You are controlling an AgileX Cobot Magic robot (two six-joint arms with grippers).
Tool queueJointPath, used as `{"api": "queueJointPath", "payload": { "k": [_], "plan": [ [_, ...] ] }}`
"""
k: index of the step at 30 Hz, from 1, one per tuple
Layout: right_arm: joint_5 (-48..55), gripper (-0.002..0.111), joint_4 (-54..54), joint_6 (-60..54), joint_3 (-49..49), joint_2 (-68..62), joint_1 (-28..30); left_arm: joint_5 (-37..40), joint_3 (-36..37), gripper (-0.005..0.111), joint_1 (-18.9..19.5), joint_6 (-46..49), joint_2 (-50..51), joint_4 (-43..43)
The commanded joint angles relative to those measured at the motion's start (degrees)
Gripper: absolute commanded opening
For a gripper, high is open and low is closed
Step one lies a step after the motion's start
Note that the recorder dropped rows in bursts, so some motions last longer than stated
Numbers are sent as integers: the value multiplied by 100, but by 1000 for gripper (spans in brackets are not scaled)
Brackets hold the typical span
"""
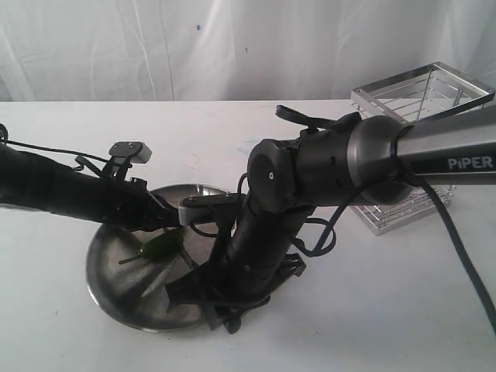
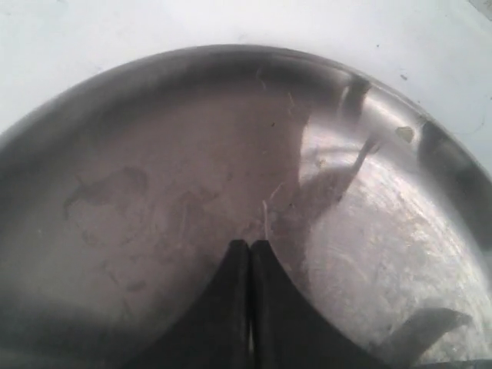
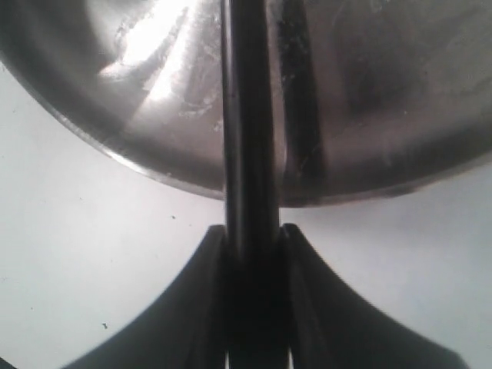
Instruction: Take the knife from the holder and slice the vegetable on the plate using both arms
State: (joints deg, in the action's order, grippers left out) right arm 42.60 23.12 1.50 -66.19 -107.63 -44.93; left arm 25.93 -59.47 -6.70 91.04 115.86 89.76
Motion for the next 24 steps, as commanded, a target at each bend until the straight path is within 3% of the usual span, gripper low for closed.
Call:
{"api": "queueJointPath", "payload": {
  "k": [1,11,24],
  "plan": [
    [-60,0,-5,29,-54,11,-10,80,-64,0,-23,47,-546,-15],
    [-48,0,-5,84,-54,11,-10,-146,528,0,-34,-104,-791,-327],
    [-48,0,7,132,-54,11,-10,-205,549,0,-34,69,-205,-155]
  ]
}}
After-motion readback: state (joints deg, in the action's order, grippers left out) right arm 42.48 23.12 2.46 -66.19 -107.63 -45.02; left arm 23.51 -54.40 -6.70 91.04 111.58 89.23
